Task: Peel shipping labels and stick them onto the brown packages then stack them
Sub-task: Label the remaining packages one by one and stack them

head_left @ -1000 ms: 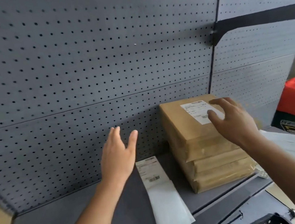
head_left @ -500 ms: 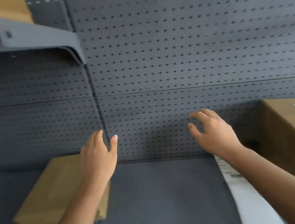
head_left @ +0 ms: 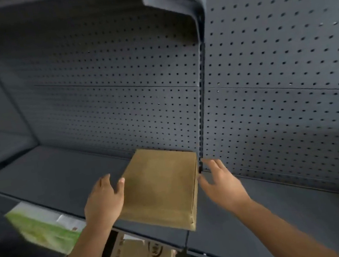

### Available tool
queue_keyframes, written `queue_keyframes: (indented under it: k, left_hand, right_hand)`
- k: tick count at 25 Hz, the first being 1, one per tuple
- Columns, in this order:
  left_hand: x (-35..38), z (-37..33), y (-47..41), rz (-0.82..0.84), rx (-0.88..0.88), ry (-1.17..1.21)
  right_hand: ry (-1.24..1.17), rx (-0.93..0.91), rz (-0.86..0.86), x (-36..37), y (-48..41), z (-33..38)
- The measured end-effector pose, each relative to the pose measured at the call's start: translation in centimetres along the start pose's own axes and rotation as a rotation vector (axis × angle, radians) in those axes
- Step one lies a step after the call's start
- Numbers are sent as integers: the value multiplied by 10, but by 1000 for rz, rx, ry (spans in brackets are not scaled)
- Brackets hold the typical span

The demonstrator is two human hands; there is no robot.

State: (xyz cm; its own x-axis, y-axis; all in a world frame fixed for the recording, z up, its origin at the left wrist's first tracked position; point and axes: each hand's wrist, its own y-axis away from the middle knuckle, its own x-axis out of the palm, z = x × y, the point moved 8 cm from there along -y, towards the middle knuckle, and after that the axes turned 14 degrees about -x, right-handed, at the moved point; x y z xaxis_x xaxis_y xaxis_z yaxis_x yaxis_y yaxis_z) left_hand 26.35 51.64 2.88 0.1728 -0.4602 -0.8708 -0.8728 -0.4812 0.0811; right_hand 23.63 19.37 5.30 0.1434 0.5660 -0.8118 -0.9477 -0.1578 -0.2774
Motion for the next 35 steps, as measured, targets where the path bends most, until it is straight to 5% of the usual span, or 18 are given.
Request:
queue_keyframes:
  k: [4, 7, 14, 26, 35]
  left_hand:
    - [30, 35, -15, 243, -198, 257]
    - [40, 37, -3, 373, -325, 500]
    - [49, 6, 45, 377, -300, 603]
    - [158, -136, 210, 714, 24, 569]
    - [191, -154, 246, 725, 25, 602]
  right_hand:
    - [-546, 271, 65, 69, 3, -7]
    - [-737, 439, 30, 103, 11, -15]
    - [-783, 533, -84, 65, 37, -39]
    - [-656, 761, -413, -82, 213, -184]
    - [-674, 738, -419, -95, 238, -220]
